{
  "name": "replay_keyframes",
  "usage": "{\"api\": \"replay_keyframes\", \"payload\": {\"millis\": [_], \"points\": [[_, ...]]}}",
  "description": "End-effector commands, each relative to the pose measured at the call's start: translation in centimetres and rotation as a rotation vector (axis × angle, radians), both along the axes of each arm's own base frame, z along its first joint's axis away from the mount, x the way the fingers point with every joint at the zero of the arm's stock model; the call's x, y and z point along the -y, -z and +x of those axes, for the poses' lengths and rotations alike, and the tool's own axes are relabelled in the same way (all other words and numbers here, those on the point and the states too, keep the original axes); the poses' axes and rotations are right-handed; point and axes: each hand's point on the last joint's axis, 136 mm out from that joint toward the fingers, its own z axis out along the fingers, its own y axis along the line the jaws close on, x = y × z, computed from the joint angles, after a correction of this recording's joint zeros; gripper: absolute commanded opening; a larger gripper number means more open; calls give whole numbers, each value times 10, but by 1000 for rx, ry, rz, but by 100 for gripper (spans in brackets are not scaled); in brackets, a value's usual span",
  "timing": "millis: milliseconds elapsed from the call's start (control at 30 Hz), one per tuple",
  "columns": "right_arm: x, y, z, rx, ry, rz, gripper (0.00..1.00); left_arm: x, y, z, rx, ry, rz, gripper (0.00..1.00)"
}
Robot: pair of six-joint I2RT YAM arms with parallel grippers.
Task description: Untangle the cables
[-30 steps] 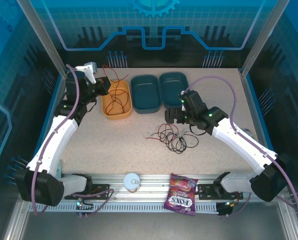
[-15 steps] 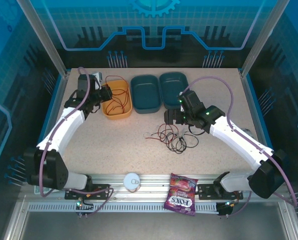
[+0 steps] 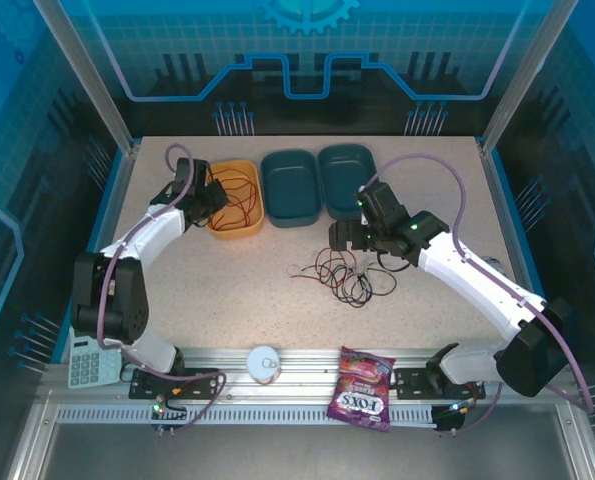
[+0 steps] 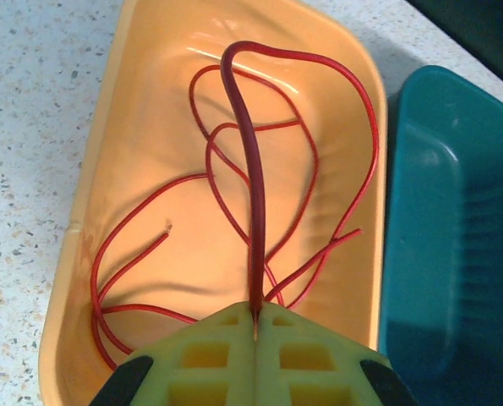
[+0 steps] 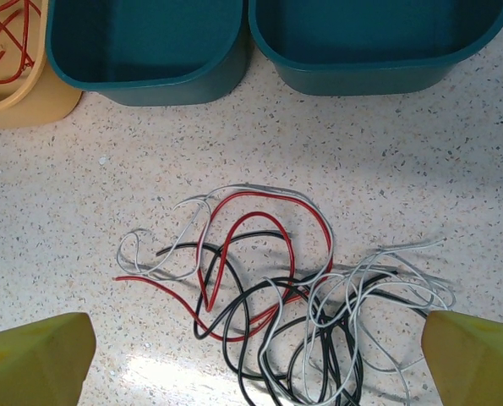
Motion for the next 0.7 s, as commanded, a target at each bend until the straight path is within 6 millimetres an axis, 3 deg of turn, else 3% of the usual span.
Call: {"api": "replay_keyframes", "payload": {"millis": [0,300,400,467,667], "points": [[8,-7,-1,6,30,6,100,-18,5,4,4,-95,28,0],[3,-4,1,-3,23,17,100,-10,41,9,-63,-88,-11,3],[3,-3,1,-6,21,19,100,-6,47,10,-71,-76,-25,11],[3,-2,0,-9,21,15,100,-5,46,10,-63,-74,-31,21],[5,0,0,-7,26,13,100,2,21,8,-3,-38,-62,44]]}}
